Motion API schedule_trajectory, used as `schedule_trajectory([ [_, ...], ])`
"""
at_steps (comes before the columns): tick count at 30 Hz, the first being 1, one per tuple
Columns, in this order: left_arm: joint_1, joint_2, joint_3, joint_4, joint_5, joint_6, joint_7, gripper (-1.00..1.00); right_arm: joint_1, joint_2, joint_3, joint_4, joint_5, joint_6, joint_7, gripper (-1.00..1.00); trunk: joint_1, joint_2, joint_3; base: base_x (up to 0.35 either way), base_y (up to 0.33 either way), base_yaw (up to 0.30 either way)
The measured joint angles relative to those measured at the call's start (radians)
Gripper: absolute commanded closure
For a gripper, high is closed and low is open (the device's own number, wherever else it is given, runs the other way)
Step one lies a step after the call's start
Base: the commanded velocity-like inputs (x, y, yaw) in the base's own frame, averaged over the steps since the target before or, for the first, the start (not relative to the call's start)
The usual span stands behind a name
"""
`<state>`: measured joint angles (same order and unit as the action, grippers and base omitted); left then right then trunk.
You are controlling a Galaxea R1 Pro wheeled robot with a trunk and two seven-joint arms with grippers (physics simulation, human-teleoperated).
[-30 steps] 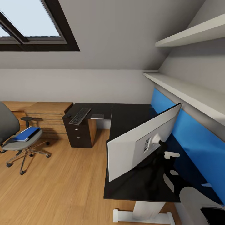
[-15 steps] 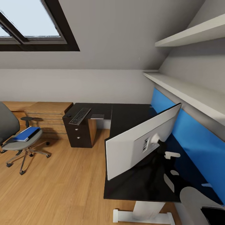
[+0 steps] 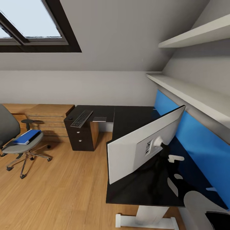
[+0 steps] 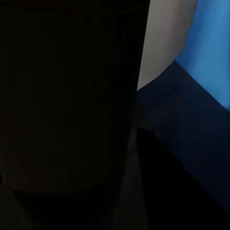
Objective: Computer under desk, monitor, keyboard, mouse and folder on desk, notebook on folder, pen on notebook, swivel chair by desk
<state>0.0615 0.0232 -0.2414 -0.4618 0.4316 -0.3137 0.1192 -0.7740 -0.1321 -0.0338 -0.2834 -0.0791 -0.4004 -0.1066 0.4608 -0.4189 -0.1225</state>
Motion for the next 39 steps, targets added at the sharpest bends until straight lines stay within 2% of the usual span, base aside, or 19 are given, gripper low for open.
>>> schedule_trajectory([
  [33,0.000,0.000,0.000,0.000,0.000,0.000,0.000,-1.00,0.000,0.000,0.002,0.001,0.000,-0.003,0.006,1.00,0.000,0.000,0.000,0.000,0.000,0.000],
  [39,0.000,0.000,0.000,0.001,0.000,0.000,0.000,-1.00,0.000,0.001,0.001,0.000,0.004,-0.002,0.008,1.00,0.000,0.000,0.000,0.020,-0.290,0.000],
])
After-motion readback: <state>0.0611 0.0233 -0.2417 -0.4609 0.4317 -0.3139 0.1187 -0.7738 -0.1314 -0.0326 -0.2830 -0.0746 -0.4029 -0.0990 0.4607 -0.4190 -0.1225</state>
